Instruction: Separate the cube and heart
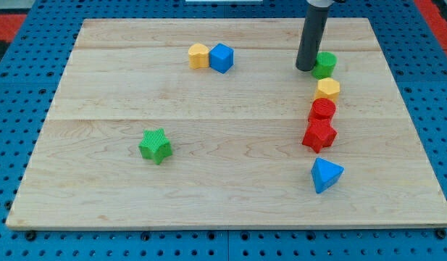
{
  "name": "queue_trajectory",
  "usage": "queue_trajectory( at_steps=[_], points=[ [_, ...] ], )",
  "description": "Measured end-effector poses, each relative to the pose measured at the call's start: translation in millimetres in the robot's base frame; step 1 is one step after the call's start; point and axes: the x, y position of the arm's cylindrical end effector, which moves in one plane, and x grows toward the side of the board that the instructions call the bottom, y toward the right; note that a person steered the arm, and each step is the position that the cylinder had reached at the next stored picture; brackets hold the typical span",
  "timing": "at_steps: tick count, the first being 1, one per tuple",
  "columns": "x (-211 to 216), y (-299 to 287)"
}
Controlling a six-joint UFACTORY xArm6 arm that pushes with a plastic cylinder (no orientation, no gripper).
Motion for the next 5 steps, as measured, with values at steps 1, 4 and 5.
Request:
queue_trajectory(
  at_steps=[1, 4, 5],
  points=[
    [10.1, -27.7],
    [15.2, -202.5],
    [-0.9, -184.6]
  ],
)
